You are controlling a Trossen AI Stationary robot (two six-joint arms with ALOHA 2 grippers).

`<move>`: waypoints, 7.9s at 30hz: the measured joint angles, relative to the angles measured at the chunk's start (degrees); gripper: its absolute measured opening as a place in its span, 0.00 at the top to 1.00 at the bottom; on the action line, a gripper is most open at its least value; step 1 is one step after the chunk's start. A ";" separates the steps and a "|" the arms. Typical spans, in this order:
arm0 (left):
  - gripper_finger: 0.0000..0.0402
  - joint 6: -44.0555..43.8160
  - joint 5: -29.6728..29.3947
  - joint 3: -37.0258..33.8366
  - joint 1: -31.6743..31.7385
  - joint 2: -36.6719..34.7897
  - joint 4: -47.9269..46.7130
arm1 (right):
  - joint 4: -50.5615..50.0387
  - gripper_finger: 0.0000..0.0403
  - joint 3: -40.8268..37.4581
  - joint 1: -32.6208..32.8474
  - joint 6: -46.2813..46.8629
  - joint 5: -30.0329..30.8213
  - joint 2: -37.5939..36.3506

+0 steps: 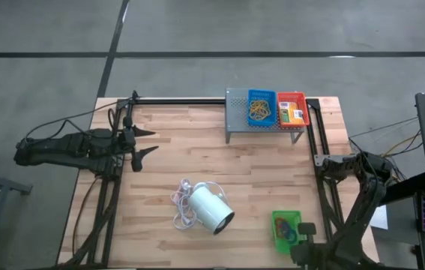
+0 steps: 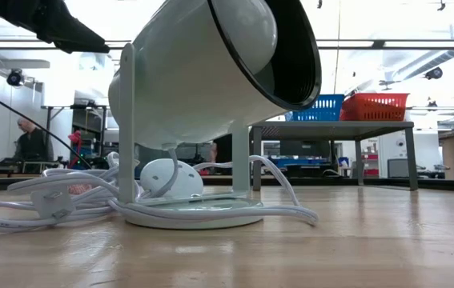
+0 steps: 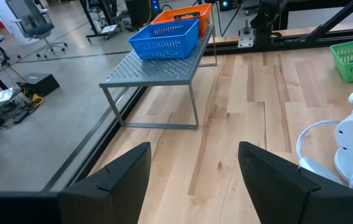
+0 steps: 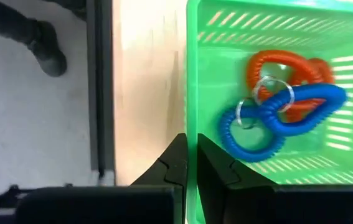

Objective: Pick & Place Office Desk Supplies
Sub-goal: Put the green bin with the sorted spring keychains on the shelf, then return to Home Position

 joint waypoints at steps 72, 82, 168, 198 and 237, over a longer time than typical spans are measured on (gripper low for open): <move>0.39 0.01 0.00 0.01 0.00 0.00 -0.37 | -27.02 0.97 20.81 -67.53 -76.33 5.02 -21.55; 0.39 0.01 0.00 0.00 0.00 0.00 -0.37 | -27.44 0.97 38.32 -76.40 -86.76 5.00 -7.11; 0.39 0.01 0.00 0.01 0.01 -0.01 -0.39 | -14.62 0.97 20.14 -83.62 -85.36 -1.71 -5.67; 0.39 0.01 -0.02 0.02 -0.01 0.00 -0.39 | -6.69 0.59 19.70 -83.22 -75.09 -11.83 -11.84; 0.39 0.01 -0.01 0.01 0.01 -0.01 -0.39 | 24.81 0.55 0.33 -64.82 -65.81 5.83 -42.21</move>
